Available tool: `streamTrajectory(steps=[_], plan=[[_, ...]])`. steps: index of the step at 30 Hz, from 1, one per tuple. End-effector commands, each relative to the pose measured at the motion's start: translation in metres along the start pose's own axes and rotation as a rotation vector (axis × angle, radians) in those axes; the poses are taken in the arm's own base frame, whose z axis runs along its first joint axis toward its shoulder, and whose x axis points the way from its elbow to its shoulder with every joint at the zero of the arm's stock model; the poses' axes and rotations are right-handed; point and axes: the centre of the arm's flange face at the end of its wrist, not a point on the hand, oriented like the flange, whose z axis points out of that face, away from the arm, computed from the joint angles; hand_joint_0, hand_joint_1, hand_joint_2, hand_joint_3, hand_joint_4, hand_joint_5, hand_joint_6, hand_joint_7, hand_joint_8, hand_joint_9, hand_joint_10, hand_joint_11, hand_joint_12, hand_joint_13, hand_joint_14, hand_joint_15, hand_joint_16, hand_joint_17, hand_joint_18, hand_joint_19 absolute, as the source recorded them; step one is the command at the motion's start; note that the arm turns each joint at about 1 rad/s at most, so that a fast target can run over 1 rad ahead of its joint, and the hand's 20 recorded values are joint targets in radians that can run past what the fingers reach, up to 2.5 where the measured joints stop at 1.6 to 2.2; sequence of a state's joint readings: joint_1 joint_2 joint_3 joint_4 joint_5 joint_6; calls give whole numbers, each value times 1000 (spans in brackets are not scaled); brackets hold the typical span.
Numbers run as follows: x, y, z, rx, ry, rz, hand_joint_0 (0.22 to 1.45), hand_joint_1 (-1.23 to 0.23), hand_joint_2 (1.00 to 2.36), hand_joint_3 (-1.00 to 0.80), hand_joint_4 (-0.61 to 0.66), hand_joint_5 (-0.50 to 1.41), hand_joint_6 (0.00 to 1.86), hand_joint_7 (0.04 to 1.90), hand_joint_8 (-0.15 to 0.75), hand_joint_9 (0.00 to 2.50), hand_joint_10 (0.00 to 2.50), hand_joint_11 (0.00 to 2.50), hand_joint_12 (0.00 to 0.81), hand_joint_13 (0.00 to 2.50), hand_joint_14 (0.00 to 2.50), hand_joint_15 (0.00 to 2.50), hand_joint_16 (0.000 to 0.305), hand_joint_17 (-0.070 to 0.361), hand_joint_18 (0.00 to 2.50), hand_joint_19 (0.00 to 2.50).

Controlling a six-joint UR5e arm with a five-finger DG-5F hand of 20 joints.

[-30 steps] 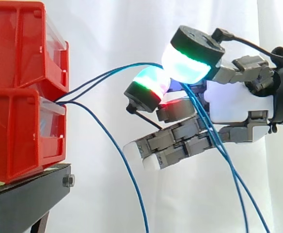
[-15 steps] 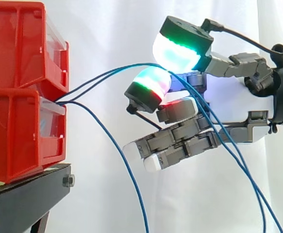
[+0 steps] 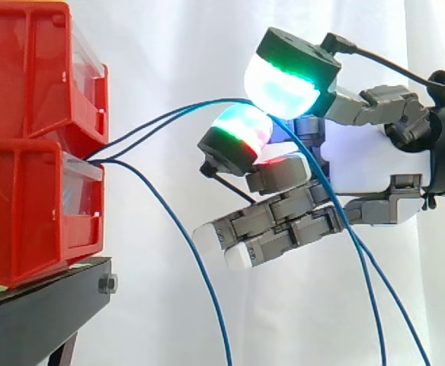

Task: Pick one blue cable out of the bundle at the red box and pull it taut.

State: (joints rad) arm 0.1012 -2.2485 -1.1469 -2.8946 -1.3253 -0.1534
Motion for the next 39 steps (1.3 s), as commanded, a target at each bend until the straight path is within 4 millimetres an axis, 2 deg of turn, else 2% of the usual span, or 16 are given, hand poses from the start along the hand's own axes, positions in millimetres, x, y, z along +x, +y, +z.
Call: streamTrajectory(steps=[1,3,7,22,27,29,31,33,37,39], plan=[[0,0,0,-1,0,0,789,-879,1000,-500,-148,-182,942,1227,196,1057,6,1434,330,563,11,275,49,111,521,187],[0,0,0,0,-2,0,776,-899,1000,-500,-107,-186,945,1121,192,1034,7,1449,329,554,11,268,49,111,521,178],[0,0,0,1,-1,0,771,-912,1000,-500,-86,-189,948,1034,183,1016,5,1431,327,536,10,256,49,111,517,177],[0,0,0,1,-1,0,746,-998,1000,-500,-84,-198,946,1023,160,985,4,1442,330,510,10,252,49,110,502,169],[0,0,0,1,-1,0,671,-1047,1000,-500,-27,-219,947,989,173,942,4,1437,331,474,10,250,50,113,475,170],[0,0,0,0,-3,0,578,-1025,1000,-500,-8,-219,944,985,182,947,4,1454,338,472,10,263,52,117,461,198],[-1,-1,0,2,-7,0,546,-1004,1000,-500,0,-215,942,985,199,966,3,1449,346,474,10,271,53,119,462,212],[0,0,0,2,-7,0,466,-862,1000,-500,25,-198,936,990,228,1025,0,1441,373,495,10,277,58,131,481,248],[-1,-1,0,2,-10,0,483,-763,1000,-500,14,-191,930,1016,230,1064,2,1447,372,502,10,288,58,129,464,278],[-1,-1,0,2,-10,0,541,-735,1000,-500,-1,-187,924,1050,215,1071,7,1463,355,502,11,299,54,121,437,303]])
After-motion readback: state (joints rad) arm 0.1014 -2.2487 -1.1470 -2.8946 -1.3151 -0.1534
